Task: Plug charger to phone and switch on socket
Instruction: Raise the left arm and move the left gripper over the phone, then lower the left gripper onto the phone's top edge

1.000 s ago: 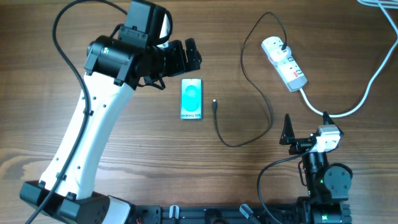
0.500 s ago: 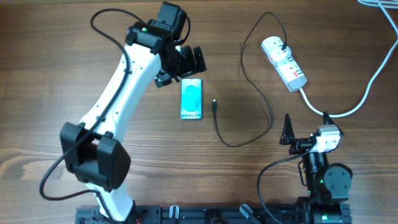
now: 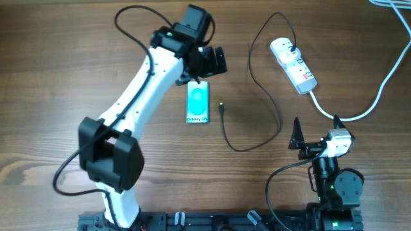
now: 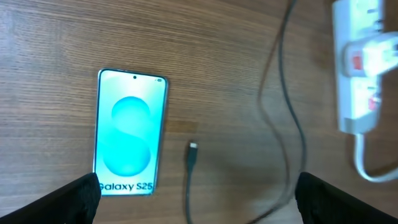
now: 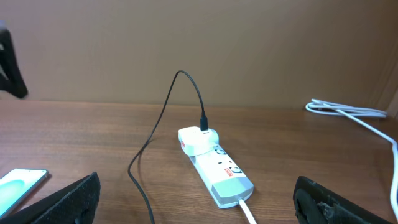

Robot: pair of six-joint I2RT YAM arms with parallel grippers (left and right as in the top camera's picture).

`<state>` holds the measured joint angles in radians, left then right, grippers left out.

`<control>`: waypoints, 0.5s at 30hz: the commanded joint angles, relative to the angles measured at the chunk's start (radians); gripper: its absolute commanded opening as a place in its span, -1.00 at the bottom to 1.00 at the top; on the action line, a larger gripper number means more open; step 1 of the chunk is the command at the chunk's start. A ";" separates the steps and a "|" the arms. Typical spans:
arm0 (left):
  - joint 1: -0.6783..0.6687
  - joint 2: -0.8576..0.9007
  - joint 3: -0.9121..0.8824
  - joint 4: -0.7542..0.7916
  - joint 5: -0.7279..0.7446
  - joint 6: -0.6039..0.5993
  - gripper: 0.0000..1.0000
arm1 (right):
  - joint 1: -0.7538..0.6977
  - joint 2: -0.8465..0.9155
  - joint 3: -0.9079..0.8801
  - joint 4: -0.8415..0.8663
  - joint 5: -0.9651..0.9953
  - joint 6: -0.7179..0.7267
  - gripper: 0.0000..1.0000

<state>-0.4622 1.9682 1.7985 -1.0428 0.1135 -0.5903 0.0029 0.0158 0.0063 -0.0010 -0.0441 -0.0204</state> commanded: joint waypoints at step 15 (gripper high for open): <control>-0.001 0.159 0.001 -0.133 -0.163 0.037 1.00 | -0.004 -0.005 -0.001 0.003 0.002 0.013 0.99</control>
<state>-0.4629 2.1201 1.7985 -1.1557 -0.0330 -0.5838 0.0032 0.0158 0.0063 -0.0010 -0.0441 -0.0204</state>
